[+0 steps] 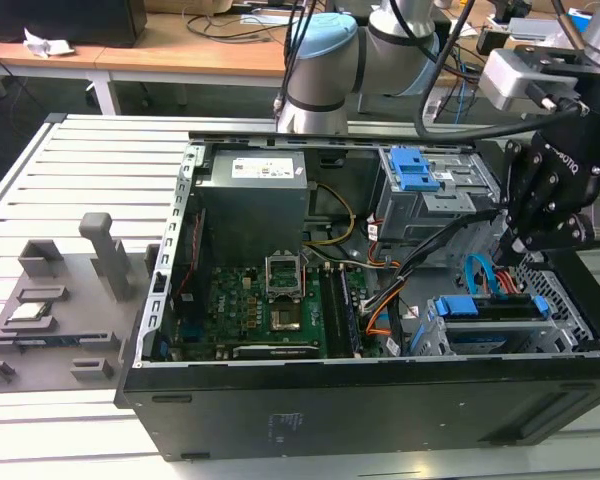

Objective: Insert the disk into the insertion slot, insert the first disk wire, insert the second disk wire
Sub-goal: 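Insert the second disk wire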

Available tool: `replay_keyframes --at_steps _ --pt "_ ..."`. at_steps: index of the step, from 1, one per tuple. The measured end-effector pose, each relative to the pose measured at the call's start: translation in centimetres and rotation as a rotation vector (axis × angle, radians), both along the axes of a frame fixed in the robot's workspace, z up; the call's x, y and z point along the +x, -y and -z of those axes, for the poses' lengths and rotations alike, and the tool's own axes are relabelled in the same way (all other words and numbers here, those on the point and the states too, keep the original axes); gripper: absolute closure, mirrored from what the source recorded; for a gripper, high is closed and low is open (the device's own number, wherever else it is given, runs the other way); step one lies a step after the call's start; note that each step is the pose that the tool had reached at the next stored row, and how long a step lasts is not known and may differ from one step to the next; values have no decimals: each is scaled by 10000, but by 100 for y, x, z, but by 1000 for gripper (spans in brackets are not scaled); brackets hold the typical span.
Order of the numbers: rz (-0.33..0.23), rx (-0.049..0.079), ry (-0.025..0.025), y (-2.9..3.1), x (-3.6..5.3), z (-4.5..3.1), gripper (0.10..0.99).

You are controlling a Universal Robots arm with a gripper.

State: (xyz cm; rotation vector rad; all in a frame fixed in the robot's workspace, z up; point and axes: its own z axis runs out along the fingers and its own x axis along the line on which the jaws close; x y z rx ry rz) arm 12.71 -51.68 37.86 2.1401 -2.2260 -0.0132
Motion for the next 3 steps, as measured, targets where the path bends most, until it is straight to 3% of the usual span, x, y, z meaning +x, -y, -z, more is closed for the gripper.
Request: replay_keyframes --at_steps 3 --pt "0 0 0 0 0 -1 980"
